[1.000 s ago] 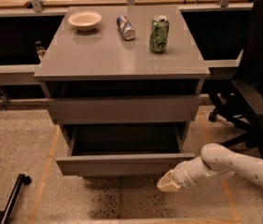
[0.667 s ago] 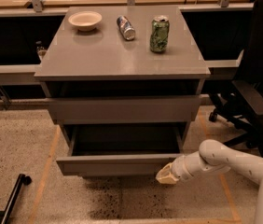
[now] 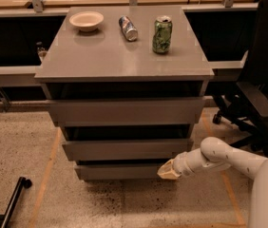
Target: Close middle drawer
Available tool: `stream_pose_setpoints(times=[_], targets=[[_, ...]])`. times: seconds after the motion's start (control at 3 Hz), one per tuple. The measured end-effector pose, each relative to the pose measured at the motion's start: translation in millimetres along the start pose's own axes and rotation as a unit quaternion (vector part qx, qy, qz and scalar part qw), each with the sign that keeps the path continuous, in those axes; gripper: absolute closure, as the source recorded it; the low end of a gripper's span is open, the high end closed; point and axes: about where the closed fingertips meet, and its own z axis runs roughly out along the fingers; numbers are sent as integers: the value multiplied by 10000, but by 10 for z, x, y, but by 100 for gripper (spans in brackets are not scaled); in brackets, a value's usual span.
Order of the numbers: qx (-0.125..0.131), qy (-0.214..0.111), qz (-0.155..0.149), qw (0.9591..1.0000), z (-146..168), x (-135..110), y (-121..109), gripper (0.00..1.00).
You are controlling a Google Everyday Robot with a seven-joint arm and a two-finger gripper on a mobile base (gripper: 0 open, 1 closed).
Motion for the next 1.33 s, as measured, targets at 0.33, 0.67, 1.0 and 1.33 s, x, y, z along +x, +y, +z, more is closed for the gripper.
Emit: stream_pose_setpoints(times=[0.33, 0.67, 1.0, 1.33], targets=[[-20, -4, 3, 10000, 21, 0, 13, 53], [-42, -7, 3, 10000, 44, -3, 25, 30], [-63, -10, 3, 10000, 66, -6, 37, 7], [-79, -13, 3, 10000, 83, -8, 46, 0]])
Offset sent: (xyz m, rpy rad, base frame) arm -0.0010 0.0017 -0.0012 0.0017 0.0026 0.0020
